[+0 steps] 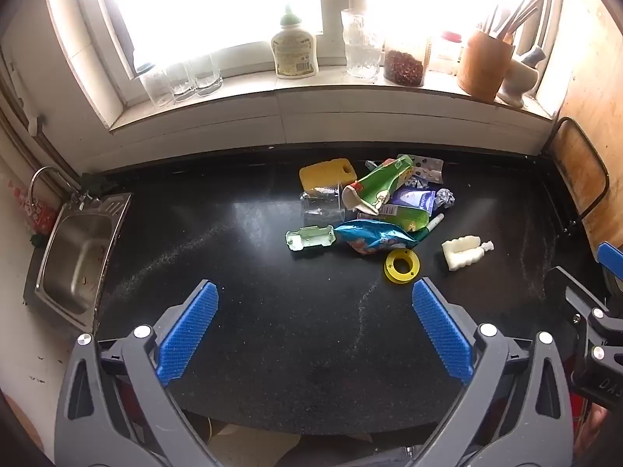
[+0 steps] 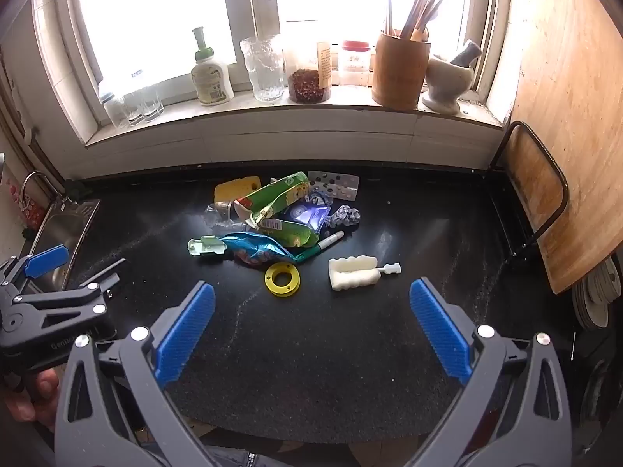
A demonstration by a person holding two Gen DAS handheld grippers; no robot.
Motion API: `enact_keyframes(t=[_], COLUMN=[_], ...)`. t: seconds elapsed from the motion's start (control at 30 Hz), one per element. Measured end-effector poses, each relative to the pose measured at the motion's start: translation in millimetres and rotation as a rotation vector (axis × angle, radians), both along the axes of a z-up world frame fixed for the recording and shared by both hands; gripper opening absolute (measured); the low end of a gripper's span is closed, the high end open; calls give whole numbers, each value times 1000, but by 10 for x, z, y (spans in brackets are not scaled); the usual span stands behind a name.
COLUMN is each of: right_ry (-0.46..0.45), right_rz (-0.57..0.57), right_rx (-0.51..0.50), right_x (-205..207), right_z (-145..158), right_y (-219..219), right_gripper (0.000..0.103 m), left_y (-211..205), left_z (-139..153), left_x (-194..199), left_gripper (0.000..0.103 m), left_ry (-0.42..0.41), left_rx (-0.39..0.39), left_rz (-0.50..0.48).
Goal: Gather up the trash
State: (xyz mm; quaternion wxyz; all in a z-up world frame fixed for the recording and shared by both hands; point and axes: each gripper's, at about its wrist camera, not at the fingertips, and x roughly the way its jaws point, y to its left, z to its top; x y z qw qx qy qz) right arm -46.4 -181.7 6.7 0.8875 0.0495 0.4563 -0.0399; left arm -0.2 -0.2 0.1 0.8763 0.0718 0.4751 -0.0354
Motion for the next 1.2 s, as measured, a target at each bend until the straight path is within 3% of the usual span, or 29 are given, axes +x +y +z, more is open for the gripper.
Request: enact_keyframes(t=[0.5,0.57,1.2], right_ry=[-5,1,6], right_rz=[6,1,7], right_rx=[1,-7,-12], right_x=[36,23,76], right_z=[-20,-9,-18], right_y=[-156,-5,22], right_gripper=[98,98,98], left_y=[21,25,23], left_z=[37,34,8], left_x=[-20,50,59], left_gripper=[98,98,98], left_ry=[-3,3,7], left_rx=[-7,-13,-9], left_rz=[0,1,1])
